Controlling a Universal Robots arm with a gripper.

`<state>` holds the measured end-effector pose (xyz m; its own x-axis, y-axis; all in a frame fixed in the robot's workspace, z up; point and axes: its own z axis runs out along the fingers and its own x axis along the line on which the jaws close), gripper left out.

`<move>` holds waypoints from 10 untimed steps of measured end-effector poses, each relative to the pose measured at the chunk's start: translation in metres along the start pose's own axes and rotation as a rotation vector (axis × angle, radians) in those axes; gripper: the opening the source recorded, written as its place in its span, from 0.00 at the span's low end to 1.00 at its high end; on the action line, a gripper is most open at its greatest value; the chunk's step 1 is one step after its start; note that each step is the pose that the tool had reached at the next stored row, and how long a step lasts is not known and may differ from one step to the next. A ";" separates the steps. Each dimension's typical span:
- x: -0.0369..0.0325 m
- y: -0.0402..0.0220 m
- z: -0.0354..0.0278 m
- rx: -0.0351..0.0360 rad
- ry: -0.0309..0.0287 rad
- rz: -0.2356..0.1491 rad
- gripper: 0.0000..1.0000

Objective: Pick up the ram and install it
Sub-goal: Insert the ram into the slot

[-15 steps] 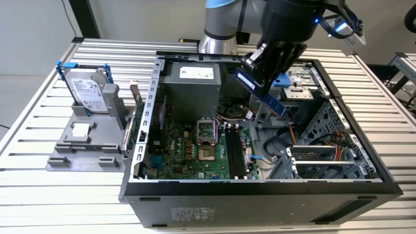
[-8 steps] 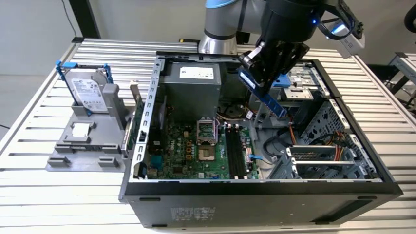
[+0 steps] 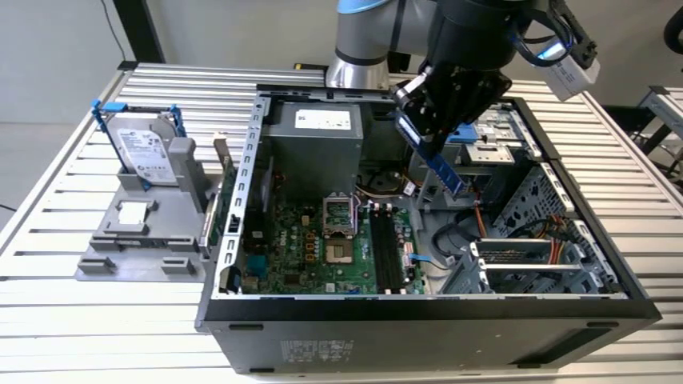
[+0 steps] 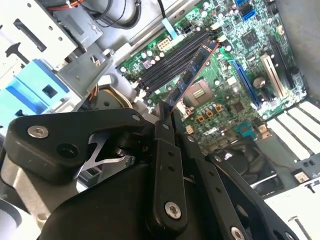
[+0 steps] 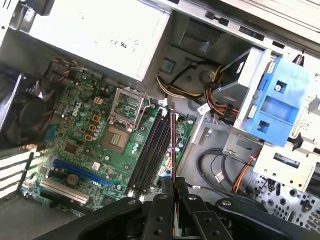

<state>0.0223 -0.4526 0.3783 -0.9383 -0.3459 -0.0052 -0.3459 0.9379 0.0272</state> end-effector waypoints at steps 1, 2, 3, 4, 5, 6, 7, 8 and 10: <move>0.0000 0.0000 0.0000 0.0001 -0.0003 0.013 0.00; 0.0000 0.0000 0.0000 0.0001 -0.0007 0.026 0.00; 0.0000 0.0000 0.0000 0.0003 -0.0010 0.039 0.00; 0.0000 0.0000 0.0000 0.0003 -0.0013 0.051 0.00; 0.0000 0.0000 0.0000 0.0004 -0.0017 0.063 0.00; 0.0000 0.0000 0.0000 0.0004 -0.0020 0.075 0.00; 0.0000 0.0000 0.0000 0.0005 -0.0023 0.087 0.00; 0.0000 0.0000 0.0000 0.0005 -0.0026 0.099 0.00; 0.0000 0.0000 0.0000 0.0007 -0.0032 0.121 0.00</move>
<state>0.0223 -0.4526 0.3783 -0.9731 -0.2303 -0.0052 -0.2304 0.9727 0.0271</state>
